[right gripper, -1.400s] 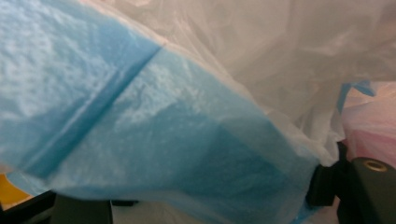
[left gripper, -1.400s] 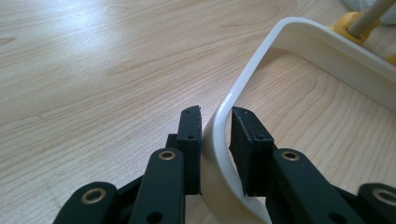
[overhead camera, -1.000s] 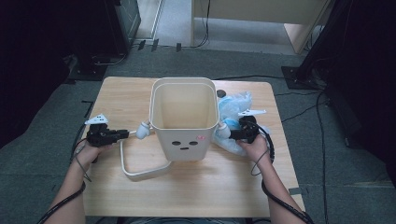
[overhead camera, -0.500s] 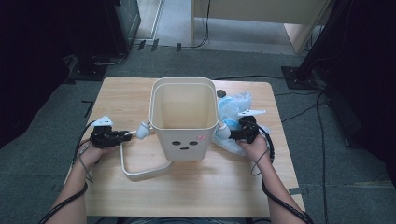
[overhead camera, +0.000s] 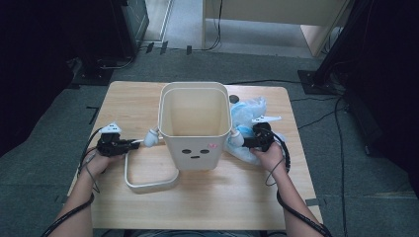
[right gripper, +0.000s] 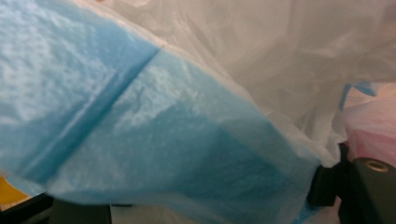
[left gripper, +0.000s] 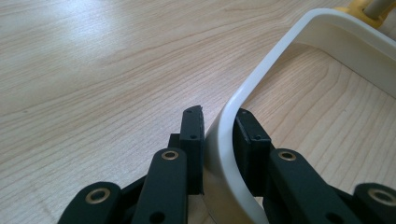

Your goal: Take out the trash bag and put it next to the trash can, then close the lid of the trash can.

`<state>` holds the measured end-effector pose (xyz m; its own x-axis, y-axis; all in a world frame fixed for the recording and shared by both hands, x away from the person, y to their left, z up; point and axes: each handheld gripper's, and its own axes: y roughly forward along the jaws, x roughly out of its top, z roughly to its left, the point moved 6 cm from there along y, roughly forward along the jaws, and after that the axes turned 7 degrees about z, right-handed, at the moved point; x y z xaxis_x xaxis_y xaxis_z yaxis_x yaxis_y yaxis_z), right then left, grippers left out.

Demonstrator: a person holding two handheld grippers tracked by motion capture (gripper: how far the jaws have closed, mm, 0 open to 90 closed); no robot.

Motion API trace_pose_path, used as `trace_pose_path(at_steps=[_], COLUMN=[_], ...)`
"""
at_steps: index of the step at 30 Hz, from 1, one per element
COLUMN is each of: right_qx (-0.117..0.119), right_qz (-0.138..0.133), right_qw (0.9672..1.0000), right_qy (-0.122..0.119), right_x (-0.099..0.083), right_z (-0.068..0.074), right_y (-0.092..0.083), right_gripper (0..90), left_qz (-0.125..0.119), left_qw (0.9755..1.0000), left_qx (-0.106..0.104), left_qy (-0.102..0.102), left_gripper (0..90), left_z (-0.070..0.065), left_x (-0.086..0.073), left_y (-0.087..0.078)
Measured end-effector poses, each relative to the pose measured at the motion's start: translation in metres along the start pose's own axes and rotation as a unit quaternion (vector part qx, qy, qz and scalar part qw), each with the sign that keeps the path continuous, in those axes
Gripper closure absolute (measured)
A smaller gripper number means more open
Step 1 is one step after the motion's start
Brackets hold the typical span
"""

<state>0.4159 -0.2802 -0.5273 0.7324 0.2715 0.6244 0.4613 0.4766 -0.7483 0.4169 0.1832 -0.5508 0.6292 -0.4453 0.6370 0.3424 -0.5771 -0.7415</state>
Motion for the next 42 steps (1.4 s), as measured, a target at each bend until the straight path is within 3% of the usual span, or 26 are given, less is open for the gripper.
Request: trace_pose_path(at_steps=[17,33,42], right_qx=[0.0,0.001,0.001], right_qz=[0.0,0.001,0.001], right_qw=[1.0,1.0,1.0], right_qy=[0.0,-0.001,-0.001], right_x=[0.0,0.0,0.0], right_z=[0.0,0.001,0.001], right_y=[0.0,0.0,0.001], right_gripper=[30.6,30.5,30.4], left_qz=[-0.01,0.002,-0.012], left_qw=[0.9994,0.9996,0.9989], left_qx=[-0.016,-0.024,-0.033], left_qy=[-0.027,-0.013,-0.029], left_gripper=[75.1,75.0,75.3], left_z=[-0.001,-0.006,-0.004], left_x=[0.011,0.016,0.017], left_y=[-0.018,-0.036,-0.05])
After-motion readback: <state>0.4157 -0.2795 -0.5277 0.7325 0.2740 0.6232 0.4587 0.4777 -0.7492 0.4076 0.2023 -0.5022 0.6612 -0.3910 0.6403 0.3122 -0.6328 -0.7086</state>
